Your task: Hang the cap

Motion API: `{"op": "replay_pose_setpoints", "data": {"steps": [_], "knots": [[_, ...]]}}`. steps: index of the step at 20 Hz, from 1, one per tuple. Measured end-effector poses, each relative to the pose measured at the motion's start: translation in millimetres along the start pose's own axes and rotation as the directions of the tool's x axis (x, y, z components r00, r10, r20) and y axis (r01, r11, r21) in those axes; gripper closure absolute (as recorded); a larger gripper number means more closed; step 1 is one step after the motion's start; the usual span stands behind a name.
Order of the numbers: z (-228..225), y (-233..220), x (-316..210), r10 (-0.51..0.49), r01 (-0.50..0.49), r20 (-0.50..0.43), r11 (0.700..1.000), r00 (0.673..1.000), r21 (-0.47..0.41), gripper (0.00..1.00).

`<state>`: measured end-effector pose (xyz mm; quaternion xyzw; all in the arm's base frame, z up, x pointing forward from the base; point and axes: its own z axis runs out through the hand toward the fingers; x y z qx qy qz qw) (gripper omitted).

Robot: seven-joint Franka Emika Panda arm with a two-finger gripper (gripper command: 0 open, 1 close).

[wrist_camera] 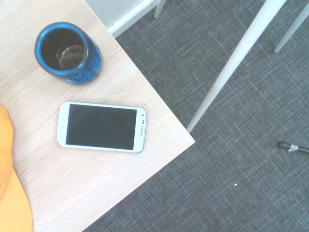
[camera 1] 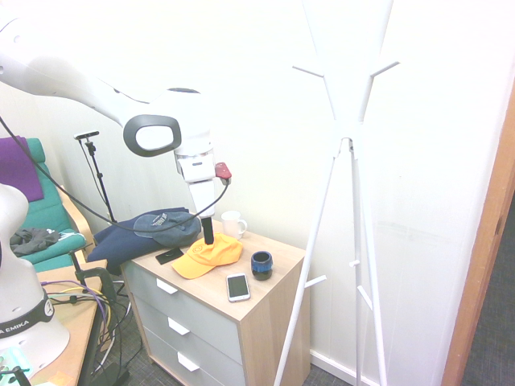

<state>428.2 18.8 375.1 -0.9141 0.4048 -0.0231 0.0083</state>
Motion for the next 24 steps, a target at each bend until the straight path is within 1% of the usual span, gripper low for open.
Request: {"op": "replay_pose_setpoints", "data": {"steps": [4,6,10,14,19,24], "knots": [[2,-2,-3,-0.007,0.007,0.002,1.0,1.0,-0.007,0.0],[4,-13,-12,-0.028,0.028,-0.003,1.0,1.0,-0.015,0.0],[15,-68,-60,-0.115,0.114,-0.033,0.993,0.993,-0.04,0.0],[38,-130,-113,-0.203,0.199,-0.068,0.978,0.977,-0.06,0.0],[88,-202,-160,-0.34,0.333,-0.149,0.94,0.929,-0.067,0.0],[130,-256,-201,-0.429,0.423,-0.161,0.903,0.889,-0.072,0.0]]}}
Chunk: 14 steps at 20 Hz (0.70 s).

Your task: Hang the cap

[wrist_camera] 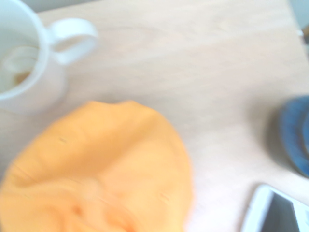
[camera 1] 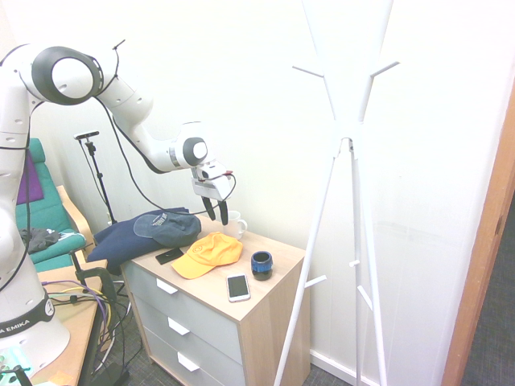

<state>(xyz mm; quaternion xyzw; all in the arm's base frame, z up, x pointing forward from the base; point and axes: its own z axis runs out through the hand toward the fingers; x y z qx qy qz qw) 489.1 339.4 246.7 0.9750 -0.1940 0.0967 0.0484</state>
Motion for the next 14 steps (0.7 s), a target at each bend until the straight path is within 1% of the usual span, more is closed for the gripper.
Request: {"op": "replay_pose_setpoints", "data": {"steps": [3,7,8,10,14], "knots": [[21,-26,-13,-0.05,0.05,0.012,0.999,0.999,-0.004,0.0],[46,-44,-15,-0.076,0.077,0.018,0.996,0.997,-0.04,0.0],[53,-46,-15,-0.087,0.088,0.021,0.995,0.996,-0.047,1.0],[62,-51,-15,-0.102,0.102,0.02,0.993,0.995,-0.053,1.0],[66,-61,-22,-0.124,0.124,0.01,0.991,0.992,-0.059,1.0]]}}
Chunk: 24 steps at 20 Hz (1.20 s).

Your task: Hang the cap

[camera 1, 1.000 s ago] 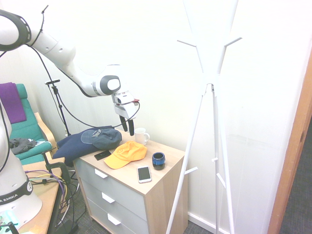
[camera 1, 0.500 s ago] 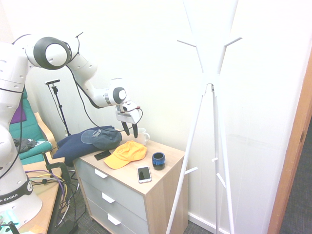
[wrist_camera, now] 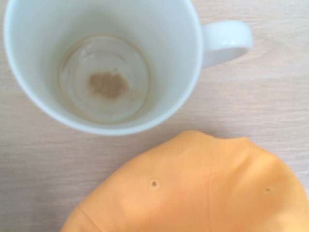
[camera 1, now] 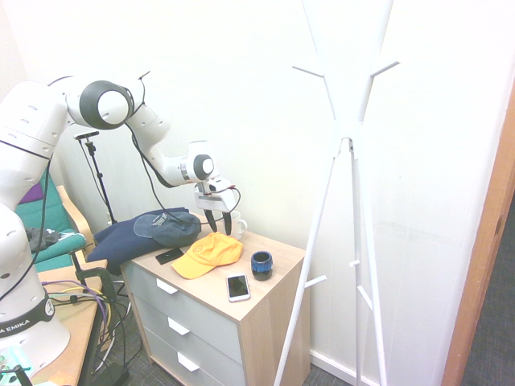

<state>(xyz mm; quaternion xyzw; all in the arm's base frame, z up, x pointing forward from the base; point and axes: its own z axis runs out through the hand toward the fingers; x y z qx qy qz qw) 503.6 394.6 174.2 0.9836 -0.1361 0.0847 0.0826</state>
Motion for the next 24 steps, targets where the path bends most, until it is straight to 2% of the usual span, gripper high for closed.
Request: {"op": "replay_pose_setpoints", "data": {"steps": [24], "knots": [[12,10,-1,0.008,-0.008,-0.008,0.999,1.0,-0.048,1.0]]}}
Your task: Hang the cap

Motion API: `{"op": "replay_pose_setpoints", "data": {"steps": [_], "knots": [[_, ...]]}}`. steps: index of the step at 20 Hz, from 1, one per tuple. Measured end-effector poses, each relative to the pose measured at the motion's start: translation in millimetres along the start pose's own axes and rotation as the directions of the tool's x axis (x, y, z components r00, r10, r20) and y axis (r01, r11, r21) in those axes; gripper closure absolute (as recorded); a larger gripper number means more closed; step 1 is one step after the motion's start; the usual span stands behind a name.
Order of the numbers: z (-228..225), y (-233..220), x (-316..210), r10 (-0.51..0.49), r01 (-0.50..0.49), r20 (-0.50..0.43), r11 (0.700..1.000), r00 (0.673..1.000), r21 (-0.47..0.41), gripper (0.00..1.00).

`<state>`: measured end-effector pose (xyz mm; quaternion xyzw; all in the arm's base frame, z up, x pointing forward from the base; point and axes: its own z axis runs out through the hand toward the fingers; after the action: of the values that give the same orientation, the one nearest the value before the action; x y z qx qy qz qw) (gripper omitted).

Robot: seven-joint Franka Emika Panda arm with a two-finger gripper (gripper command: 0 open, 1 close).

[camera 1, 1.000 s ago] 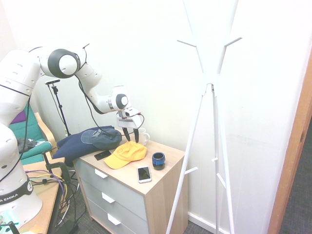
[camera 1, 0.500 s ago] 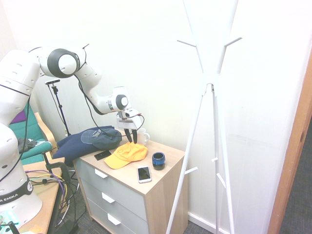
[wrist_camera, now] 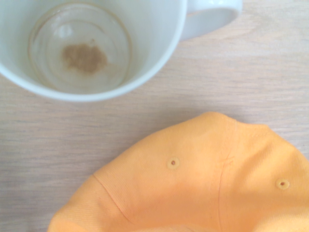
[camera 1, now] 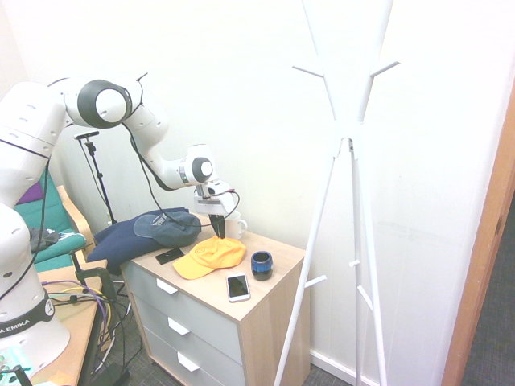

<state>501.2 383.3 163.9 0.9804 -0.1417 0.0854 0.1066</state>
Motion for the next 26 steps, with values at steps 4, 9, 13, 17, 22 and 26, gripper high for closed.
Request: {"op": "replay_pose_setpoints", "data": {"steps": [4,9,13,17,22,26], "knots": [[0,1,1,0.005,-0.005,-0.003,1.0,1.0,-0.001,1.0],[-48,11,23,0.021,-0.023,-0.101,1.0,0.995,-0.02,1.0],[-116,33,35,0.018,-0.033,-0.229,0.998,0.973,-0.061,1.0],[-196,73,49,0.024,-0.078,-0.396,0.99,0.918,-0.119,1.0],[-326,145,71,0.059,-0.206,-0.632,0.965,0.773,-0.162,1.0],[-412,200,88,0.092,-0.311,-0.744,0.937,0.662,-0.161,1.0]]}}
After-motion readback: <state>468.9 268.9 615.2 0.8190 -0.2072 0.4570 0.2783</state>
